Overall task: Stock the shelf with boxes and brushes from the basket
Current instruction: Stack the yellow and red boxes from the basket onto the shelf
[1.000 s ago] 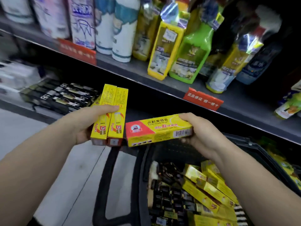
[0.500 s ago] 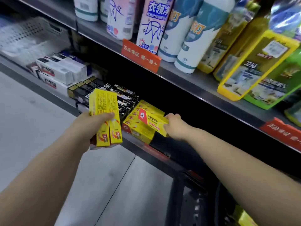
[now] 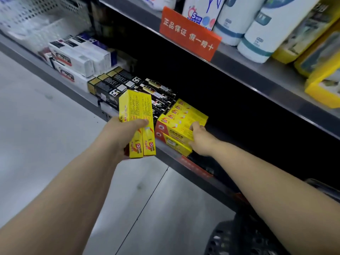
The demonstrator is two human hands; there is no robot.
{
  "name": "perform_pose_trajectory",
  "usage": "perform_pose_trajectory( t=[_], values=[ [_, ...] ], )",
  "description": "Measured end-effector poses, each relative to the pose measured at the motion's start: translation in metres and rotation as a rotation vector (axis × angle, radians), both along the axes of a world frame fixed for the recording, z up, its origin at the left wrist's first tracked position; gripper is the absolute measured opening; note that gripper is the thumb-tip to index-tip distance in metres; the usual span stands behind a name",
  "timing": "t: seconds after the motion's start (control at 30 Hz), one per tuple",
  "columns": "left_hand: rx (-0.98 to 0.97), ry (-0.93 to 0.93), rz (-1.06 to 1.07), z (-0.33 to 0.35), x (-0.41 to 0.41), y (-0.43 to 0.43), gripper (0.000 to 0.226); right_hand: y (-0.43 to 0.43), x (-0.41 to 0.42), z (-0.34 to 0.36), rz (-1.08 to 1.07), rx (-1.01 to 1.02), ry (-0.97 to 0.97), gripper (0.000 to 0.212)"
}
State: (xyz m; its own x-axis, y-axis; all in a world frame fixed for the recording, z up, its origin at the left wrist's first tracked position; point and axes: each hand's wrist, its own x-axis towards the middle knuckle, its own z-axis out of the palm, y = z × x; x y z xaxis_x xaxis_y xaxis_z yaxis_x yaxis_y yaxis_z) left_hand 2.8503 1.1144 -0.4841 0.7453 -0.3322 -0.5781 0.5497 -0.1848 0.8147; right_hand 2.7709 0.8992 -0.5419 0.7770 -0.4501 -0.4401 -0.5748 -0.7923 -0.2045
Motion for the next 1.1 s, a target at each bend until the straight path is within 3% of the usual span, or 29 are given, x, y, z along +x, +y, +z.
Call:
perform_pose_trajectory(
  t=[0.2,0.3,0.4,0.47,0.57,0.7,0.83,0.9,0.97,1.1],
  values=[
    [-0.026,0.052,-0.037,0.000,-0.005,-0.010,0.019,0.016,0.005,0.005,-0.068,-0.017,0.000,0.048],
    [-0.012,0.047,-0.057,-0.004,-0.005,-0.011,0.028,0.022,0.005,0.018,-0.042,-0.052,0.019,0.070],
    [0.028,0.035,-0.116,-0.007,-0.006,-0.010,0.032,0.027,0.010,0.048,0.142,0.081,-0.229,0.103],
    [0.016,0.053,-0.188,-0.007,-0.008,-0.012,0.036,0.031,0.014,0.072,0.336,0.124,-0.368,0.111],
    [-0.072,0.130,-0.321,-0.001,-0.011,-0.015,0.043,0.031,0.014,0.091,0.544,0.030,-0.399,0.104],
    [-0.074,0.178,-0.472,0.006,-0.016,-0.017,0.048,0.023,0.001,0.098,0.511,0.005,-0.412,0.089],
    [-0.128,0.299,-0.494,0.009,-0.024,-0.020,0.036,0.011,-0.011,0.100,0.523,-0.060,-0.420,0.068],
    [-0.098,0.285,-0.403,0.006,-0.024,-0.022,0.039,0.002,-0.016,0.100,0.538,-0.121,-0.367,0.056],
    [-0.030,0.223,-0.182,0.001,-0.018,-0.023,0.040,-0.012,-0.021,0.098,0.467,-0.140,-0.291,0.054],
    [0.021,0.152,0.144,-0.004,-0.008,-0.021,0.032,-0.041,-0.020,0.080,0.059,-0.169,-0.271,0.045]
  ],
)
